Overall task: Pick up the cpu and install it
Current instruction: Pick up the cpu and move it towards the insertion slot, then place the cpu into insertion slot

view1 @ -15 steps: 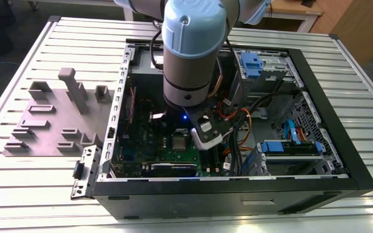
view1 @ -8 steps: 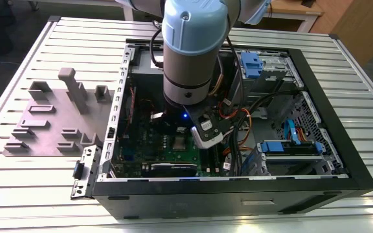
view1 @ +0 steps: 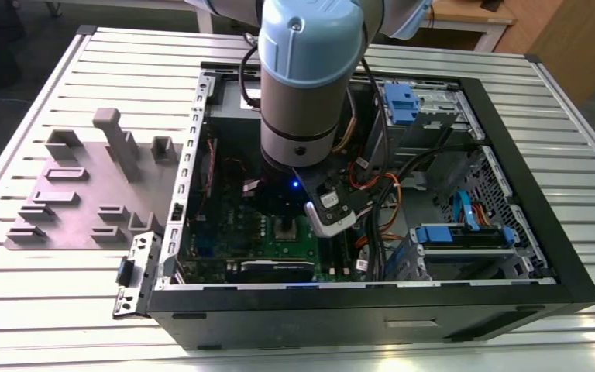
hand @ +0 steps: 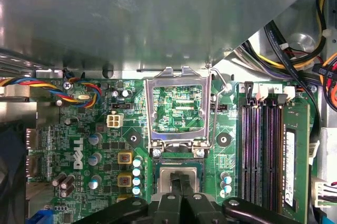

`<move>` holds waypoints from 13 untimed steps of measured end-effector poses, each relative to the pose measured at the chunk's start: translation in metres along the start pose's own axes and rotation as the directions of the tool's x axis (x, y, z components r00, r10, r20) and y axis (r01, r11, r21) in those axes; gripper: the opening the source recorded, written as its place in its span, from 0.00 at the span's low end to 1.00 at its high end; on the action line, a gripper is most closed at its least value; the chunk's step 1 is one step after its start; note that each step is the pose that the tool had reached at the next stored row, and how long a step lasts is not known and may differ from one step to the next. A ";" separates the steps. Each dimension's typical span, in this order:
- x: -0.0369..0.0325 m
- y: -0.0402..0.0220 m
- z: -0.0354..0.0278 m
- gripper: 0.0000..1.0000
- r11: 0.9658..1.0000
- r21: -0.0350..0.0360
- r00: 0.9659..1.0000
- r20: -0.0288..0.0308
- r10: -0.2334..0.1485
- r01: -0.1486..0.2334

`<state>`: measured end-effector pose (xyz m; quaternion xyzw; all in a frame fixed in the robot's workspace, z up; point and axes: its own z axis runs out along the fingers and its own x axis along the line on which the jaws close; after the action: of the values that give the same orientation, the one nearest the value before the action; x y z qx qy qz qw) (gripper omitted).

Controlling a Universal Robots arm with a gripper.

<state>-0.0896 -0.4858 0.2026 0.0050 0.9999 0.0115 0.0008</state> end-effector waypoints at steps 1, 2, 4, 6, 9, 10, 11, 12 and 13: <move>0.0000 0.0000 0.0000 0.11 1.000 0.000 1.000 0.000 0.000 0.000; 0.0000 0.0000 0.0000 0.11 1.000 0.000 1.000 0.000 0.000 0.000; 0.0000 0.0000 0.0000 0.11 1.000 0.000 1.000 0.000 0.000 0.000; 0.0000 0.0000 -0.0002 0.11 1.000 0.000 1.000 0.000 0.000 0.000; 0.0000 0.0000 -0.0004 0.11 1.000 0.000 1.000 0.000 0.000 0.000; 0.0000 0.0000 -0.0004 0.11 1.000 0.000 1.000 0.000 0.000 0.000; 0.0000 0.0000 -0.0004 0.11 1.000 0.000 1.000 0.000 0.000 0.000; 0.0000 0.0000 -0.0005 0.11 1.000 0.000 1.000 0.000 0.000 0.000; 0.0000 0.0000 -0.0005 0.11 1.000 0.000 1.000 0.000 0.000 0.000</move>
<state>-0.0896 -0.4858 0.2030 0.0050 0.9999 0.0115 0.0008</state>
